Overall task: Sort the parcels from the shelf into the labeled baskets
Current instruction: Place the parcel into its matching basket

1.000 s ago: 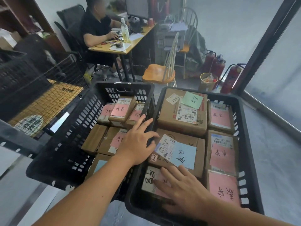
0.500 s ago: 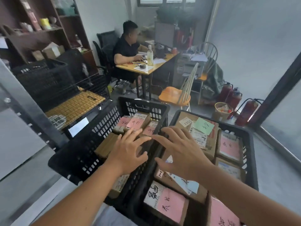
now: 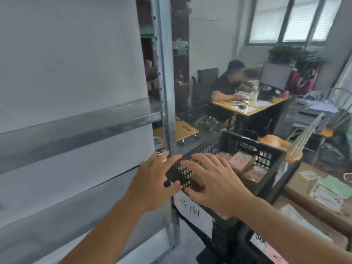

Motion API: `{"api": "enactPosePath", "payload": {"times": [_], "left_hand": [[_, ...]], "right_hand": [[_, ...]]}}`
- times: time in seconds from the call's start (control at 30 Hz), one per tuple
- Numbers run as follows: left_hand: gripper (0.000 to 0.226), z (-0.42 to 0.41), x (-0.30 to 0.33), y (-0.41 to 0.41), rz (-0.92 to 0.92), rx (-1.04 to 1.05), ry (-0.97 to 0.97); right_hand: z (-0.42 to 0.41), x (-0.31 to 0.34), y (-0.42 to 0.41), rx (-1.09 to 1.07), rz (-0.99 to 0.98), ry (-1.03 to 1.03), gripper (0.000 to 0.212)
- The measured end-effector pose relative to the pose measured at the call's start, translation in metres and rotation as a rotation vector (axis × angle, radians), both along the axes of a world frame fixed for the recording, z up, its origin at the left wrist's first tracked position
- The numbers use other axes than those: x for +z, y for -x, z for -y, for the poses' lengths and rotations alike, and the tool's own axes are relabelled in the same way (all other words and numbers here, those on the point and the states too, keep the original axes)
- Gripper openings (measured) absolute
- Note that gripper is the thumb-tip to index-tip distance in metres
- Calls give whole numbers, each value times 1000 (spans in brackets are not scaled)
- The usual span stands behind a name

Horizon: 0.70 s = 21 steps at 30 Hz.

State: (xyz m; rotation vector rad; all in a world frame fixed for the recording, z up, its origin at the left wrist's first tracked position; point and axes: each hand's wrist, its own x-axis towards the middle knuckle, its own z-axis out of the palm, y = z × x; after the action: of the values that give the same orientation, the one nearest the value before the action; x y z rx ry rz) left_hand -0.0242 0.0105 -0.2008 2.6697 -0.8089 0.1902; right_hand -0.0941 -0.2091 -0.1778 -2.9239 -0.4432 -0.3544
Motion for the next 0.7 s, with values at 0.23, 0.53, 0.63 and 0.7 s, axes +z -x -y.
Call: {"api": "enactPosePath", "payload": {"times": [0.23,0.53,0.63,0.7], "left_hand": [[77,-182,13,86,66,248,72],[71,-389,43,220,154,673,149],[70,-444,46,263,164,824,163],[70,-479,46,291,161,924,149]], "right_hand": [[-172,14,16,254,0,-72,68],[-406,20,52,654,51,-115,65],[-478,23,67,806,45,-127,64],[-524,27,77,904,51,-134,66]]}}
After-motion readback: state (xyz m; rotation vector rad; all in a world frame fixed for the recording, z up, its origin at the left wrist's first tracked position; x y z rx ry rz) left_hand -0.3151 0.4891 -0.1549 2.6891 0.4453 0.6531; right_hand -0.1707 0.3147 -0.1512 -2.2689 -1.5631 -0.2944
